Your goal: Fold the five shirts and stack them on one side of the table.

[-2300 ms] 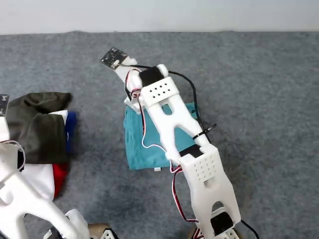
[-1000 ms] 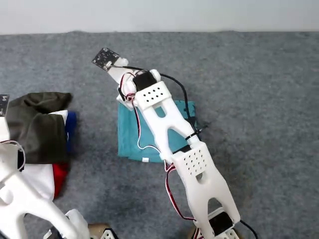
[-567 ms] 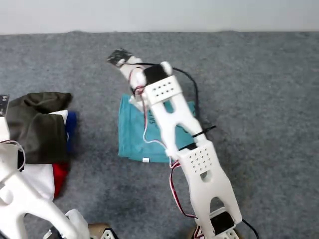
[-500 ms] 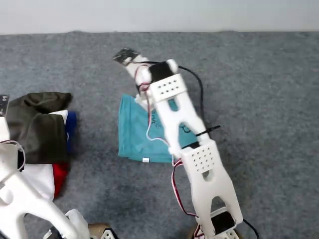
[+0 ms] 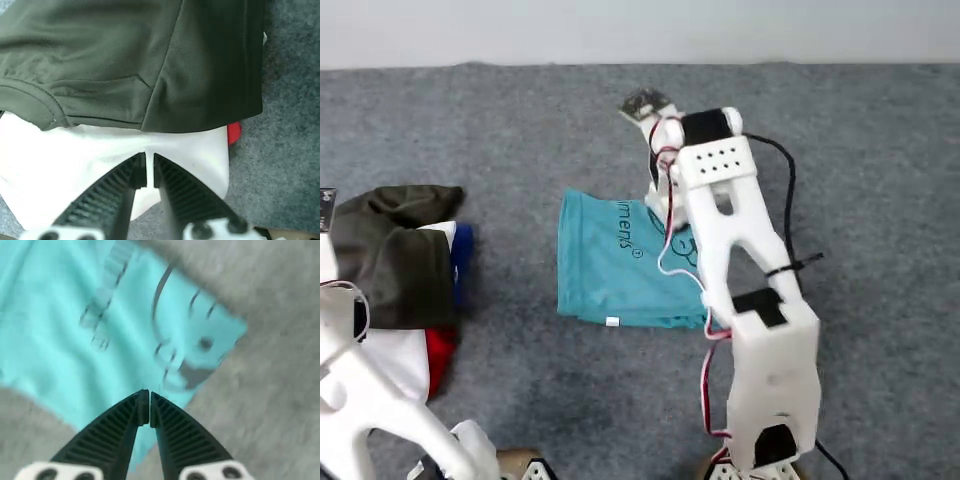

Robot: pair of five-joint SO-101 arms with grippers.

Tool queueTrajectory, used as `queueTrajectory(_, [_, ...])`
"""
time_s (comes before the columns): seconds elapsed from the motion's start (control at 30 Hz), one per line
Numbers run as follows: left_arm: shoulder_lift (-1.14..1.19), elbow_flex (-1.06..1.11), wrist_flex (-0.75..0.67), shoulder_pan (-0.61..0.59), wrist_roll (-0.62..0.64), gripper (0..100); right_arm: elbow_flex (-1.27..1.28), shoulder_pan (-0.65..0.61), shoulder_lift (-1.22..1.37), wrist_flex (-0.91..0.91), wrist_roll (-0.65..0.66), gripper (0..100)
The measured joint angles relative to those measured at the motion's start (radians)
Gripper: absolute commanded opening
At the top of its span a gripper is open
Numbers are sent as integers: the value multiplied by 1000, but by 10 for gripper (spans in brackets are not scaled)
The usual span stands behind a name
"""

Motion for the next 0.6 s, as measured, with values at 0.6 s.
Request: queueTrajectory(0.6, [0,0,0,0,0,36,704,6,-130,-161,-5,9])
